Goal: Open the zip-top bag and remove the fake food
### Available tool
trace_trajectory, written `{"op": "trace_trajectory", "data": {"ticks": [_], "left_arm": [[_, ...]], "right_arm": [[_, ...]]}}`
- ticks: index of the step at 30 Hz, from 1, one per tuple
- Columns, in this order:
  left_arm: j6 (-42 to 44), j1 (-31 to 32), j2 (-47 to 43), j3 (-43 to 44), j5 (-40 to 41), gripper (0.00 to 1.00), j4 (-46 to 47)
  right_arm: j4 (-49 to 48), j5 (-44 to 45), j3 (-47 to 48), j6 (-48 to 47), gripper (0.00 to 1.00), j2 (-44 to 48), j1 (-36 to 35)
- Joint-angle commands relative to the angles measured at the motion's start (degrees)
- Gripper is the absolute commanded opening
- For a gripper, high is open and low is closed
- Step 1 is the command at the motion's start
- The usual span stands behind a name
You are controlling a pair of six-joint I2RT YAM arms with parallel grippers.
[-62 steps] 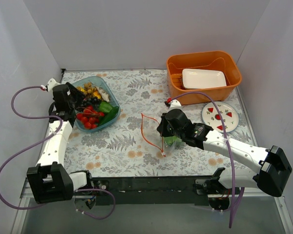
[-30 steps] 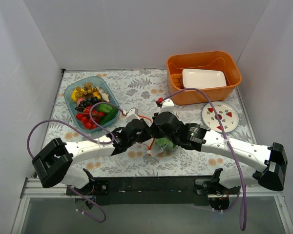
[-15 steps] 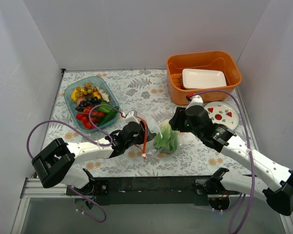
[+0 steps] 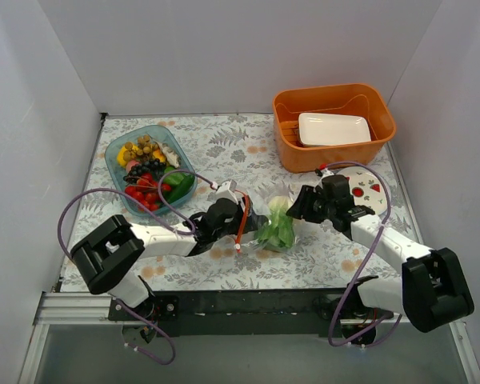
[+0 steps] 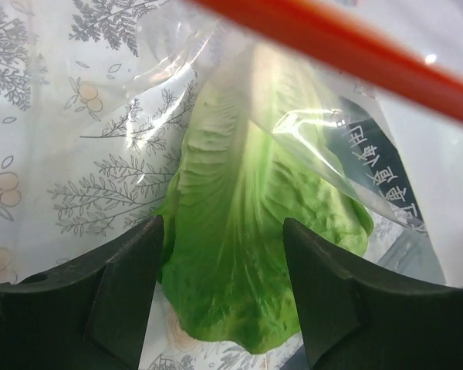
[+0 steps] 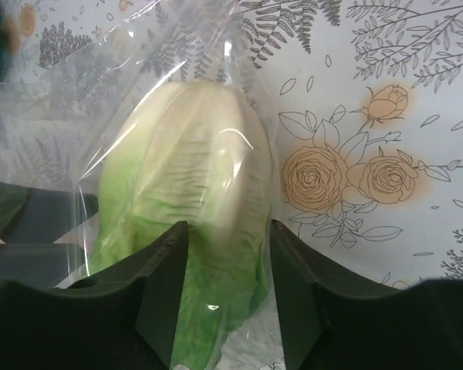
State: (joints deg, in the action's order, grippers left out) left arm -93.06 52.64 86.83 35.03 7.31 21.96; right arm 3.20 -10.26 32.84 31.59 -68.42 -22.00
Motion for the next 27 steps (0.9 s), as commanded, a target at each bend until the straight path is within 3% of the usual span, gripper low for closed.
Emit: {"op": "trace_trajectory", "data": {"ticks": [1,9,13,21,23,27], "left_arm": [[5.94,-0.17,1.50,3.12,-0.46,0.63,4.15],[13.33,-0.17,5.10,6.19,4.11,0.64,3.71],[15.71,-0.17,8.26,8.47,4.46,0.60,4.07],[14.31,-0.17,9.94,9.62,4.38,0.30,4.68],[14.13,-0.17,8.80,9.19,4.55,0.17,4.06],[13.25,-0.17,5.29,7.08,4.82,0.09,2.74]], "right_arm": [[-9.96,-5.82,-0.93,0.22,0.45,-2.23,0.20],[-11.64,-9.33,-1.55,-1.18,0.12,-6.81,0.29],[-12.17,-12.32,-0.67,-2.41,0.01,-9.79,0.29],[-10.24,-11.10,0.99,-3.56,0.01,-10.15,0.29],[-8.49,-7.60,1.61,-3.47,0.01,-9.80,0.29],[-5.14,-1.00,2.14,-2.24,0.01,-7.17,0.38]]}}
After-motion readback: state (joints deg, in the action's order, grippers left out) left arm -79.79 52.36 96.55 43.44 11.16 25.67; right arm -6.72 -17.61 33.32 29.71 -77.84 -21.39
